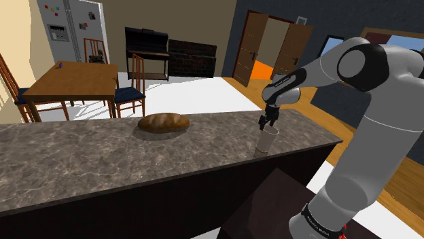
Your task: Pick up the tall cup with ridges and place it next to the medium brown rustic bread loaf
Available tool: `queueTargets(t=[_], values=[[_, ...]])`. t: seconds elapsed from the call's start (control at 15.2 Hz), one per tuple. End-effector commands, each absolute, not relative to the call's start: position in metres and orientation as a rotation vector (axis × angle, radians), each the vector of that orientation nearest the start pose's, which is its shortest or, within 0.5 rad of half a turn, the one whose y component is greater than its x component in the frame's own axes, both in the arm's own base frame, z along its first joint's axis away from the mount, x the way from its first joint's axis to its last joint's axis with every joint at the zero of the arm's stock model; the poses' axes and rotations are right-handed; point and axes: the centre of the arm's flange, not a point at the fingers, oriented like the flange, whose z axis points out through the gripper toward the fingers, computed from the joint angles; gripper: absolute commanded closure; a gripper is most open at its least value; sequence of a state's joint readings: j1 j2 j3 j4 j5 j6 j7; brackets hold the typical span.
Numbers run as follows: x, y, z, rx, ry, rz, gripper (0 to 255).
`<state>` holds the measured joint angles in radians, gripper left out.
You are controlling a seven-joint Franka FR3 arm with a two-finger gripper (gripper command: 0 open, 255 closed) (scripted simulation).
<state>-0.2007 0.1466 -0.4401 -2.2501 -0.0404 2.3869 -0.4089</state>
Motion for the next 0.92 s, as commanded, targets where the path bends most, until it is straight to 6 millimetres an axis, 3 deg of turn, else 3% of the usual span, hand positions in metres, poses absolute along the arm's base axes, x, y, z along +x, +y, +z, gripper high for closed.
queueTargets(t=[0.0,0.07,0.59,0.86], values=[[0.432,-0.339,0.288,-3.204,0.323,0.079,0],[0.434,-0.349,0.279,-3.203,0.326,0.085,0],[0.432,-0.353,0.237,-3.203,0.327,0.086,0],[0.432,-0.353,0.237,-3.203,0.327,0.086,0]])
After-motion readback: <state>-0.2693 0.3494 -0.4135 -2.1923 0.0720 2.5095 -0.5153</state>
